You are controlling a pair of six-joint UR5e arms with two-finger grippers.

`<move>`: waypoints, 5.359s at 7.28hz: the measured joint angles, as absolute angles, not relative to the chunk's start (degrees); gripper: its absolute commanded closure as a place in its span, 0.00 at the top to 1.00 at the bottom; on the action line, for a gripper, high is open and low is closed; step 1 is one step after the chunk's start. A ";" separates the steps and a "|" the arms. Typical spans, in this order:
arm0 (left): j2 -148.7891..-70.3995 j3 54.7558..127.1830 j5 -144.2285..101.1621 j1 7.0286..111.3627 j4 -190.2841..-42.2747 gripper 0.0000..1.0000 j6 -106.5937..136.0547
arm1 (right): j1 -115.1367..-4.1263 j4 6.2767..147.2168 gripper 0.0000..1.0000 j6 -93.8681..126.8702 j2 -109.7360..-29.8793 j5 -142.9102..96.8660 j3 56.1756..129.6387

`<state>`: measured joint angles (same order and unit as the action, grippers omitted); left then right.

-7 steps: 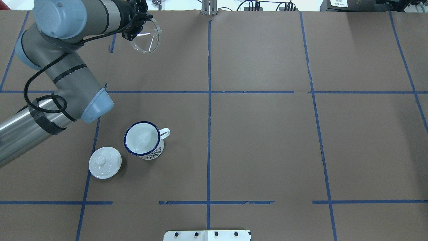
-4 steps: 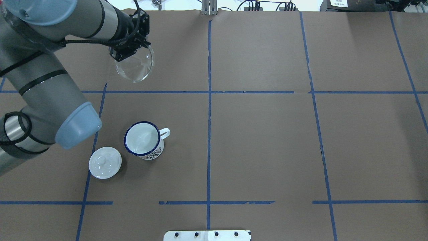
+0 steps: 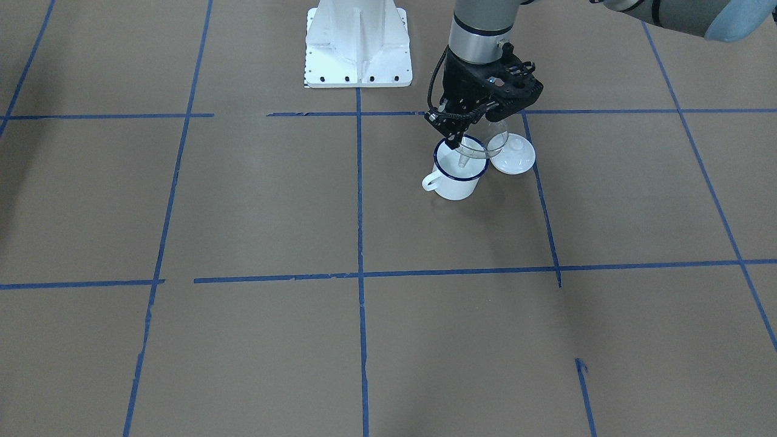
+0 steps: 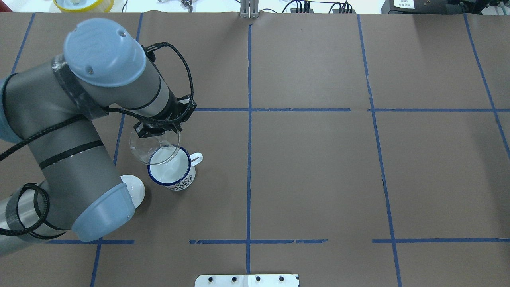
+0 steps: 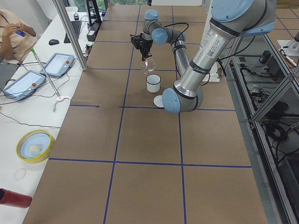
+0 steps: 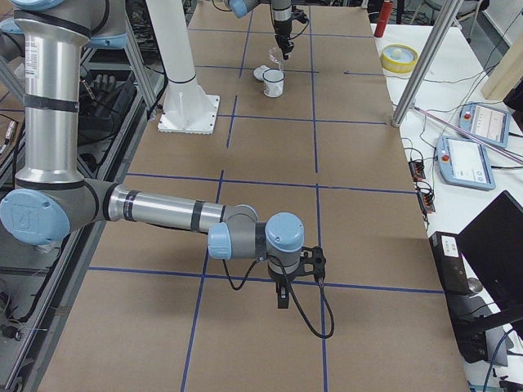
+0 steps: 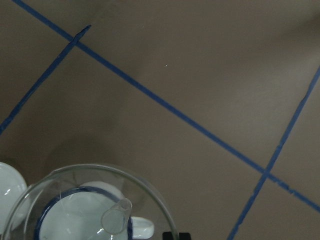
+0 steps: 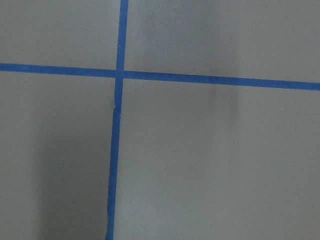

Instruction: Place funnel on cup

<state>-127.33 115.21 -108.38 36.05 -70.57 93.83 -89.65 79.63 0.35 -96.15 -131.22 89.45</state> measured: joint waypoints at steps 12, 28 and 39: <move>-126.07 105.59 -108.65 31.99 -77.02 1.00 86.23 | -89.65 79.63 1.00 0.35 -96.15 -131.22 89.39; -89.57 94.97 -133.23 88.81 -86.00 1.00 -13.67 | -89.65 79.63 1.00 0.35 -96.15 -131.22 89.39; -89.10 94.95 -131.19 89.65 -86.16 1.00 -13.45 | -89.65 79.63 1.00 0.35 -96.15 -131.22 89.38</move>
